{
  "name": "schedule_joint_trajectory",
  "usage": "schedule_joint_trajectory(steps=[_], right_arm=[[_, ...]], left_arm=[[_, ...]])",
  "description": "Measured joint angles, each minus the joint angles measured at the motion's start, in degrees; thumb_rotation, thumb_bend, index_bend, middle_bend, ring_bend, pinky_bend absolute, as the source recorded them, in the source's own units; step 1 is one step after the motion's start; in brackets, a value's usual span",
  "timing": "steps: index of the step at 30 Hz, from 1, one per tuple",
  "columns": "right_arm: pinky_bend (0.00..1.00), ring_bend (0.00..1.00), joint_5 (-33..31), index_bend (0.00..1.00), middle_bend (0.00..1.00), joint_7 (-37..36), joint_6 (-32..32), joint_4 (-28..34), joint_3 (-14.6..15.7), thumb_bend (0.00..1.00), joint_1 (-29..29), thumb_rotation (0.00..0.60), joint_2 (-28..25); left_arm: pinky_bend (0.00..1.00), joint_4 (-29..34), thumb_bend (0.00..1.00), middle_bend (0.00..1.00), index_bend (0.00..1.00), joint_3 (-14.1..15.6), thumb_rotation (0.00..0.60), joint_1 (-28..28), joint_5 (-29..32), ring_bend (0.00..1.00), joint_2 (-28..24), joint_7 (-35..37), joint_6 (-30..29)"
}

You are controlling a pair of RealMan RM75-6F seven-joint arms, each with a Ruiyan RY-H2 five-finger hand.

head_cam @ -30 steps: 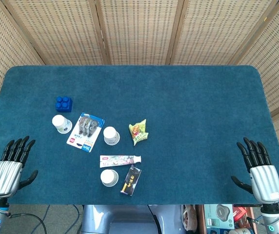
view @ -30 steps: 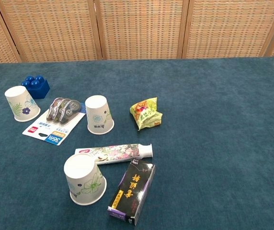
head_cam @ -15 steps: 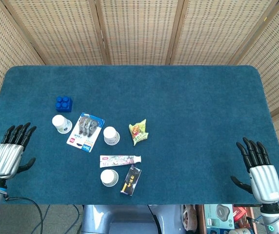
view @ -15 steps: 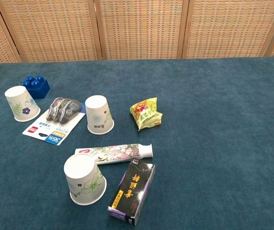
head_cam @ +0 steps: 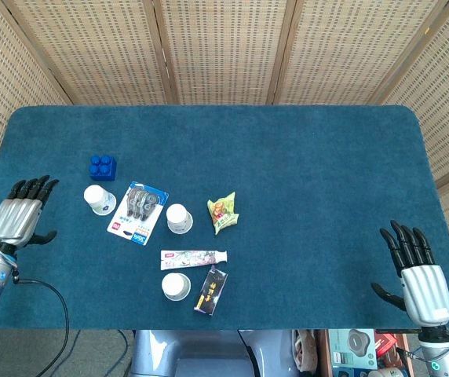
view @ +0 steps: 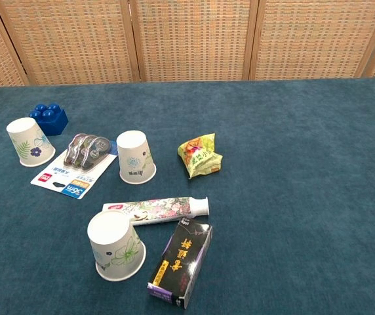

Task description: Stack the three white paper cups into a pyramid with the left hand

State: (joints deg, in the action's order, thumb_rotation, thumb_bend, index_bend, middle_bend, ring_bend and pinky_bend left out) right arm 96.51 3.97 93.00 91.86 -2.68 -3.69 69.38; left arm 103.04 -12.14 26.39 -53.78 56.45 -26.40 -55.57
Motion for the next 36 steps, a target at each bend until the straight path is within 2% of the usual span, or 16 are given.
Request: schedule_joint_trajectory(steps=[10, 18, 24, 29, 36], right_arm=[[0.0, 0.0, -0.37, 0.0, 0.0, -0.62, -0.31, -0.7, -0.21, 0.1, -0.27, 0.6, 0.26], [0.0, 0.0, -0.99, 0.0, 0.0, -1.14, -0.83, -1.25, -0.37, 0.1, -0.48, 0.6, 0.41], [0.0, 0.0, -1.22, 0.0, 0.0, -1.48, -0.88, -1.5, -0.45, 0.1, -0.58, 0.6, 0.54], [0.0, 0.0, -1.23, 0.0, 0.0, -2.06, -0.52, -1.63, -0.53, 0.1, -0.5, 0.6, 0.44], [0.0, 0.0, -1.38, 0.0, 0.0, -2.48, -0.37, -1.82, -0.64, 0.1, -0.49, 0.6, 0.42]], left_arm=[[0.0, -6.34, 0.23, 0.0, 0.01, 0.05, 0.6, 11.15, 20.15, 0.0, 1.95, -8.07, 6.96], [0.0, -12.52, 0.23, 0.0, 0.07, 3.02, 0.6, 20.54, 32.85, 0.0, 6.66, -14.33, 9.58], [0.0, -14.53, 0.23, 0.0, 0.15, 5.64, 0.6, 24.67, 37.08, 0.0, 10.2, -17.04, 8.64], [0.0, -15.74, 0.24, 0.0, 0.21, 7.15, 0.6, 25.7, 38.76, 0.0, 11.66, -17.5, 8.16], [0.0, -18.93, 0.24, 0.0, 0.21, 8.27, 0.6, 26.41, 39.77, 0.0, 14.1, -16.96, 8.01]])
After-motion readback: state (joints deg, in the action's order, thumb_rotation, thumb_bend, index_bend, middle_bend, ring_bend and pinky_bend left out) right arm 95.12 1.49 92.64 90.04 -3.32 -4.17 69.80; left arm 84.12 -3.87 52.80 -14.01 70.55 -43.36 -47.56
